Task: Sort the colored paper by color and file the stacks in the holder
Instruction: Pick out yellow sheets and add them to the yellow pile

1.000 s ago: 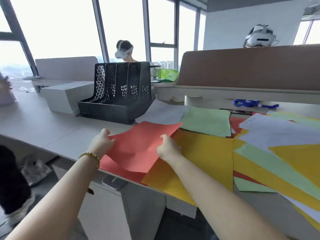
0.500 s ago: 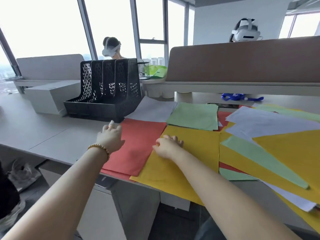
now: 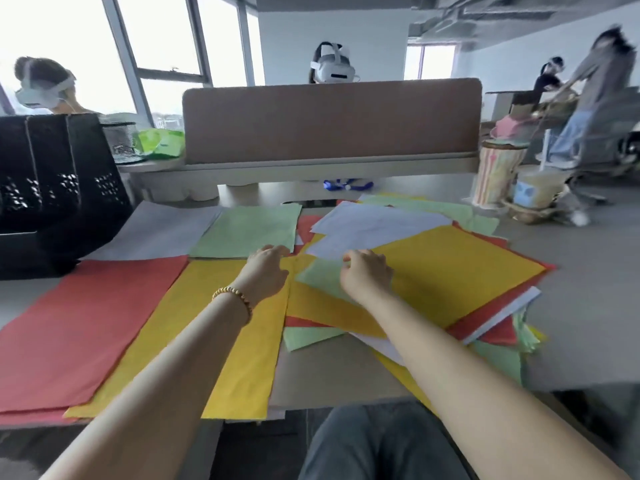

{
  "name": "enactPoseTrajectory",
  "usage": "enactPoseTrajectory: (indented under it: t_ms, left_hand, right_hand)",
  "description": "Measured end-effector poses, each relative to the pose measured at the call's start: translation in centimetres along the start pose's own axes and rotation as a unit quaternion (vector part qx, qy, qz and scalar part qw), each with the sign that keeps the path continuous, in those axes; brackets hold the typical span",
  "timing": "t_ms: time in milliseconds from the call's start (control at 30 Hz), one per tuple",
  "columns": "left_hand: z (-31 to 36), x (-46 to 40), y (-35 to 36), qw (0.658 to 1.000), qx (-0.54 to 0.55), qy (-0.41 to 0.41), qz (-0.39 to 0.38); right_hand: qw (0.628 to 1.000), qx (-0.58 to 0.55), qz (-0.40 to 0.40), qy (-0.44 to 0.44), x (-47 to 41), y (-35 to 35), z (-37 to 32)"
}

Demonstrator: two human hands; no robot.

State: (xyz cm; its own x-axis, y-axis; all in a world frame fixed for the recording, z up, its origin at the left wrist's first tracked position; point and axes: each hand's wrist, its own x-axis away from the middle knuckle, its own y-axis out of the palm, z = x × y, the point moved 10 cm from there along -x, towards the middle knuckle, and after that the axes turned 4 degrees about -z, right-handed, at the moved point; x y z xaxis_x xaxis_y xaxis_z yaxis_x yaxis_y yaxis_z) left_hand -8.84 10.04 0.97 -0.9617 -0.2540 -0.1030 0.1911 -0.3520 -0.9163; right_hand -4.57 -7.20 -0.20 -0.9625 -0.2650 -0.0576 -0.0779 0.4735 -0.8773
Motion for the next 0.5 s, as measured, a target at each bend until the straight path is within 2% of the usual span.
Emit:
enactPoseTrajectory:
  t_ms: [167,267,367,500]
  left_hand:
    - [6.7,-1.4,2.9,0.998,0.044,0.046,-0.005]
    - [8.9,-2.0,4.8,0.995,0.085,0.042,-0.02]
    - [9.3,-2.4,6.2,0.988,0.15,0.004,-0.024]
    - [8.9,-3.5,6.7,0.971,0.235,-0.031,-0.013]
  right_hand:
    - [0.996,-0.03,0.058,0.054,-0.1,-4.1,6.2]
    - [0.99,0.038,0.006,0.137,-0.1,-4.3,10.1]
    - [0.975,0.052,-0.032,0.214,0.4,-4.0,13.3]
    - [0.98,0.077,-0.051,0.176,-0.3,-3.1,13.0]
